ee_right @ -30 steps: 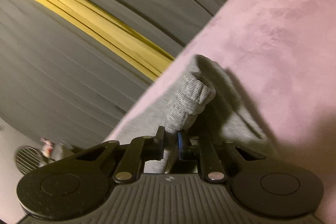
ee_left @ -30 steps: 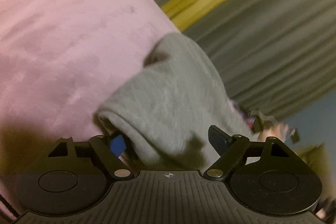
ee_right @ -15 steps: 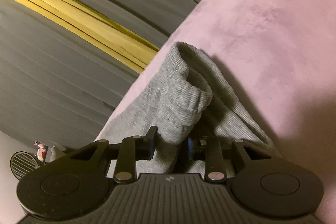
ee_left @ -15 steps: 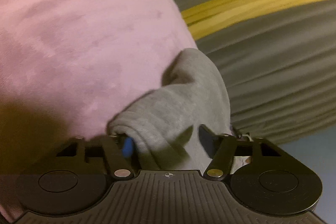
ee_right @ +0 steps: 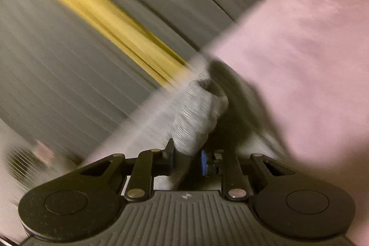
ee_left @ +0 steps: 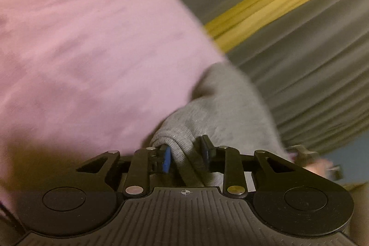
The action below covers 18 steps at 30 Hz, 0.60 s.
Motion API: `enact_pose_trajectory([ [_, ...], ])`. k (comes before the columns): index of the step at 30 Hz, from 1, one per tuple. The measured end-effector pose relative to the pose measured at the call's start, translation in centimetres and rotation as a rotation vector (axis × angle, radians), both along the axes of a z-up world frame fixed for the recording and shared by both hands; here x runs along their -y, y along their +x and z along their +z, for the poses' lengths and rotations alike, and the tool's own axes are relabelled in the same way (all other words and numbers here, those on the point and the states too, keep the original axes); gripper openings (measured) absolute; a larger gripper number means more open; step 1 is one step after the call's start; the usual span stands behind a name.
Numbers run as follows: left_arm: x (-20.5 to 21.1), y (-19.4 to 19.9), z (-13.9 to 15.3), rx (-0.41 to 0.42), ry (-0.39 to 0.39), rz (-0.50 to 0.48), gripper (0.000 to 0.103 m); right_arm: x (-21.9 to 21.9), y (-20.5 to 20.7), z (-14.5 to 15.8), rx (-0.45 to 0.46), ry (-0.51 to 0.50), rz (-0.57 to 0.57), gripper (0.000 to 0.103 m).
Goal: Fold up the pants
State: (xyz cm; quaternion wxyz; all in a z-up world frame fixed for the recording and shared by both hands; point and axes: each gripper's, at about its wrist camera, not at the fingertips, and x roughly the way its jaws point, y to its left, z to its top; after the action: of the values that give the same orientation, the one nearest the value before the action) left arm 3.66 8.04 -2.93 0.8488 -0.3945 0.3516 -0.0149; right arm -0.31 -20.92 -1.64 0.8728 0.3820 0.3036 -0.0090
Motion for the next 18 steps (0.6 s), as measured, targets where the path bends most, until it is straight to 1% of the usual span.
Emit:
enact_pose_trajectory([
  [1, 0.1, 0.0, 0.1, 0.003, 0.007, 0.001, 0.032, -0.3, 0.3, -1.5, -0.062, 0.003, 0.016, 0.019],
  [2, 0.1, -0.1, 0.3, 0.014, 0.011, -0.002, 0.032, -0.3, 0.1, -2.2, -0.057, 0.035, 0.007, 0.019],
  [3, 0.2, -0.2, 0.6, 0.024, 0.012, -0.005, 0.032, -0.2, -0.2, -2.2, -0.039, 0.051, -0.008, 0.02],
  [5, 0.3, -0.5, 1.0, 0.042, 0.016, -0.012, 0.031, -0.1, 0.0, -1.3, -0.037, 0.047, 0.004, 0.023],
  [8, 0.7, -0.8, 1.2, 0.051, 0.076, -0.027, 0.031, 0.1, -0.2, -0.1, 0.03, 0.057, 0.032, 0.024],
  [9, 0.8, -0.4, 1.2, 0.044, 0.098, -0.028, 0.032, 0.2, -0.4, 0.1, 0.04, 0.051, 0.036, 0.028],
  [10, 0.8, -0.4, 1.2, 0.035, 0.114, -0.029, 0.034, 0.3, -0.5, 0.0, 0.036, 0.037, 0.036, 0.031],
  [11, 0.9, -0.3, 1.2, 0.024, 0.125, -0.032, 0.034, 0.4, -0.6, -0.4, 0.009, 0.011, 0.037, 0.031],
  [12, 1.0, -0.2, 1.0, 0.012, 0.133, -0.038, 0.035, 0.6, -0.6, -0.7, -0.017, 0.016, 0.051, 0.03],
  [14, 1.0, 0.0, 1.0, 0.007, 0.133, -0.047, 0.037, 1.3, -0.7, -1.0, -0.028, 0.083, 0.049, 0.032],
  [15, 1.0, 0.1, 0.9, 0.005, 0.13, -0.054, 0.041, 1.6, -1.0, -0.8, -0.028, 0.101, 0.043, 0.035],
  [16, 1.1, 0.1, 0.8, 0.001, 0.129, -0.059, 0.043, 1.9, -1.4, -0.5, -0.029, 0.11, 0.037, 0.043],
  [17, 1.2, 0.2, 0.8, -0.002, 0.135, -0.061, 0.043, 2.3, -1.6, 0.0, -0.03, 0.107, 0.025, 0.05],
  [18, 1.3, 0.2, 0.7, -0.002, 0.14, -0.062, 0.043, 2.6, -1.9, 0.5, -0.021, 0.102, 0.018, 0.066],
])
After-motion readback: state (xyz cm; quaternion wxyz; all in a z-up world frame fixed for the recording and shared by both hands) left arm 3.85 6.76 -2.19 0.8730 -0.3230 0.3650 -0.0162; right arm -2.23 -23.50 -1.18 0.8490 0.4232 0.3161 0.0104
